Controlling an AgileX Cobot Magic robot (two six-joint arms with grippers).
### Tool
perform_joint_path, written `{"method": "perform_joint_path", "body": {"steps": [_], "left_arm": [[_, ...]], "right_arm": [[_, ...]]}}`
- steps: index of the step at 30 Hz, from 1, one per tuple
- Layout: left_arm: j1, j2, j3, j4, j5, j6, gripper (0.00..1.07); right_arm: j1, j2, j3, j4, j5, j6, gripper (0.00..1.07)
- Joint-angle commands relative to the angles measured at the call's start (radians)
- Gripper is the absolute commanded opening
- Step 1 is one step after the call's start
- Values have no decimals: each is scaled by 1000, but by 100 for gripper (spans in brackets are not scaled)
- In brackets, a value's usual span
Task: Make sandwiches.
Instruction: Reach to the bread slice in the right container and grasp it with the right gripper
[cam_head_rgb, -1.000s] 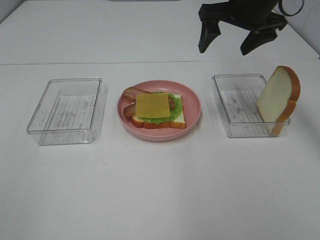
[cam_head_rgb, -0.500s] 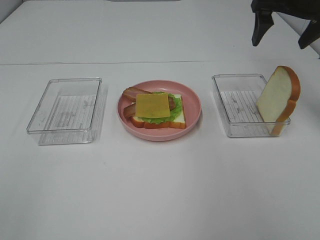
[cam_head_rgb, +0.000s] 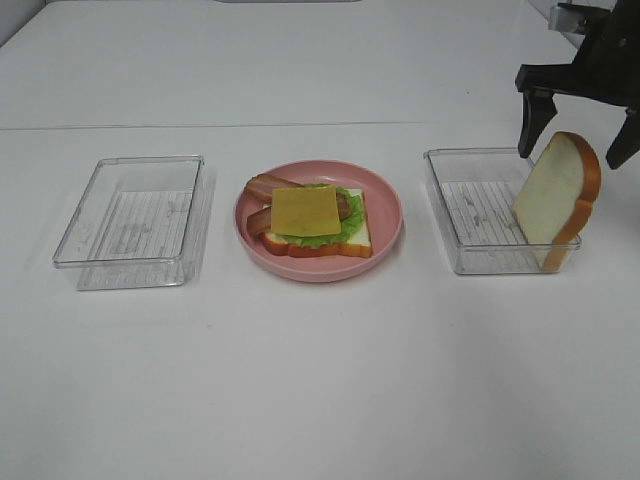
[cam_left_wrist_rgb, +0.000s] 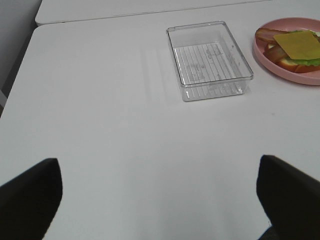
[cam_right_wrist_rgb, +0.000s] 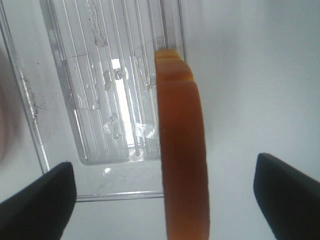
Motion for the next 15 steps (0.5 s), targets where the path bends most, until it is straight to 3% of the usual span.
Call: {"method": "perform_joint_path", "body": {"steps": [1,13,15], "left_arm": [[-5,-15,2,3,-4,-1,98],[-5,-15,2,3,-4,-1,98],[-5,-15,2,3,-4,-1,98]], "right_arm": [[-10,26,-3,7,44,-16,91],[-10,87,-3,27,77,-22,87],[-10,79,-3,28,77,-22,79]]}}
